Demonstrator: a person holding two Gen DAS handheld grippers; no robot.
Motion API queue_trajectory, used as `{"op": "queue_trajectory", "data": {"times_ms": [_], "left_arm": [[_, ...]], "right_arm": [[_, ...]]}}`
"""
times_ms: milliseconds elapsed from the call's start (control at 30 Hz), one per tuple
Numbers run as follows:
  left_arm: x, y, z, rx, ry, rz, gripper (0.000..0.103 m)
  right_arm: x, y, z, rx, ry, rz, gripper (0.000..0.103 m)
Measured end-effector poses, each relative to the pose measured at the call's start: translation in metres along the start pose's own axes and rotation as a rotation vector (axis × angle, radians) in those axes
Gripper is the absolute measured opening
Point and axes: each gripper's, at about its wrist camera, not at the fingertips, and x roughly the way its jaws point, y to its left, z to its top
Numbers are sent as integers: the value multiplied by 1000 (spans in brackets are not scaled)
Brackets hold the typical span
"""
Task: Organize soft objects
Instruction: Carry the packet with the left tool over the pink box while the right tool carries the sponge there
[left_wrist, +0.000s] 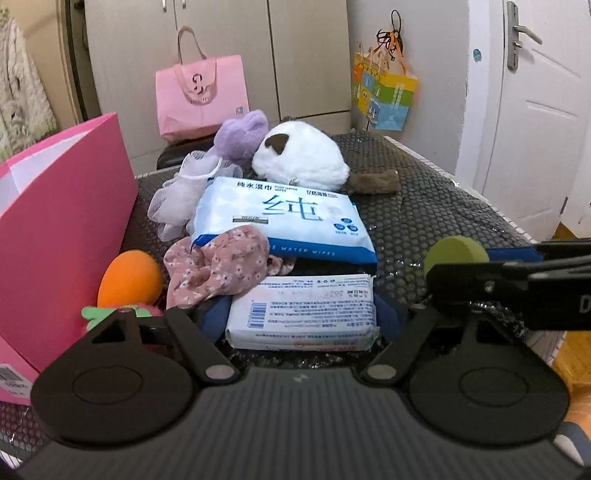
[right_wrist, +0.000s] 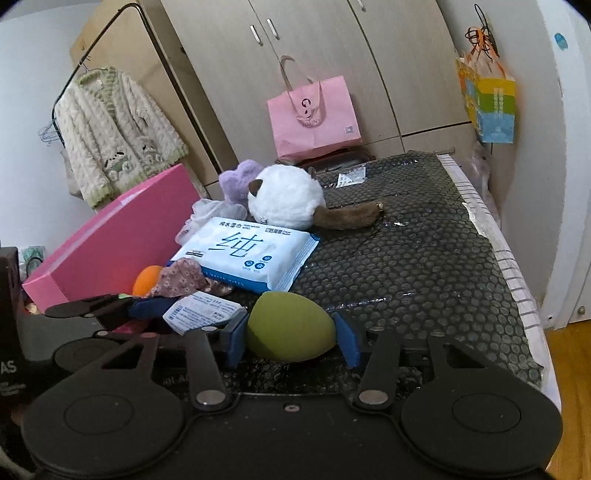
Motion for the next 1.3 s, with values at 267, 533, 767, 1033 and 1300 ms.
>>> {"op": "queue_trajectory", "data": {"times_ms": [267,533,767,1033,1300], "left_arm": [[-16,9,-1,-31,53,-77,78],[-37,24,-2,-33,109,-157,78],[-57,52,8,-21,211,-201,79],[-91,87,5,8,277,-170,79],[-126,121,3,25,330,-159,79]], "right_arm": [[-10,7,5,-31,-16,-9,55],[-17,24,-1,-43,45,9,55],[-13,48,-2,-83,126,59,56],[-12,78,8,-134,207,160,56],[3,123,22,-197,330,276,56]]}}
